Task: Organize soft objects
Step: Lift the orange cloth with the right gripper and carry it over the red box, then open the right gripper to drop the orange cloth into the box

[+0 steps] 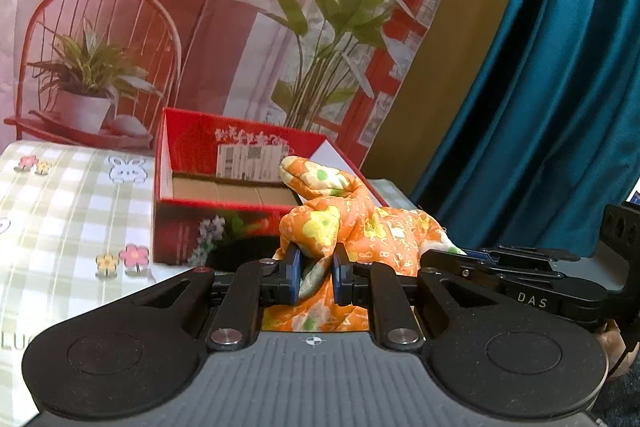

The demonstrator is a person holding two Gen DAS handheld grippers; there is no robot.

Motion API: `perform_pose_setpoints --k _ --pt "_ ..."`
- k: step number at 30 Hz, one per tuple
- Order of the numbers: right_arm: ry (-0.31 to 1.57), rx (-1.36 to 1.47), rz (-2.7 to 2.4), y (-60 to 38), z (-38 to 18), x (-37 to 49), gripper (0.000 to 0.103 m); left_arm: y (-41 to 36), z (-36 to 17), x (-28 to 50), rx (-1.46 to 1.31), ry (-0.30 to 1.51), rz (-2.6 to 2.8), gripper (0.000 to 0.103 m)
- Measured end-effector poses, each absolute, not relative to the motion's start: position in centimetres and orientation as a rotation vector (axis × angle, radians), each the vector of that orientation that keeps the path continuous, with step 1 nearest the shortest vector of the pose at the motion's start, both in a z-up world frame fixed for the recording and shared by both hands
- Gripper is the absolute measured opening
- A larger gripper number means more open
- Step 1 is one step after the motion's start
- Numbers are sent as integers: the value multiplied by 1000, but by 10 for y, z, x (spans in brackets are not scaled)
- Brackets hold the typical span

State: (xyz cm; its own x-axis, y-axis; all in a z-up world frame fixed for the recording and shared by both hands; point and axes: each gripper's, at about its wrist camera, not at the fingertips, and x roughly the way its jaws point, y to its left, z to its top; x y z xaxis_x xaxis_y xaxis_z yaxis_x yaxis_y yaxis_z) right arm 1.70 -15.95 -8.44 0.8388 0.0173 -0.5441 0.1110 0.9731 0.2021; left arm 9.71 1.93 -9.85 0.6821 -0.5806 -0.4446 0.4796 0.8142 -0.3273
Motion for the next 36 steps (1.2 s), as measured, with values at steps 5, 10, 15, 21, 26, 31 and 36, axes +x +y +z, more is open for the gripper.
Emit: perform_pose_setpoints --k 5,10,15,21,26,31,36 --pt "564 213 -51 -173 -82 39 9 16 -93 120 -199 561 -595 16" --pt "558 198 -53 -188 -80 64 9 13 -89 148 -218 564 -582 16" --pt "551 157 -61 -201 -78 95 9 10 -81 180 -199 541 -558 16" --pt "546 106 -81 -219 -80 140 9 4 -80 223 -188 538 -515 16" --pt "573 61 -97 -233 -96 181 9 -2 -93 257 -196 585 -478 17" --pt "634 97 -109 -247 -118 211 9 -9 -115 284 -181 667 -449 17" --pt "701 96 -112 -254 -140 228 9 -16 -130 297 -150 721 -438 18"
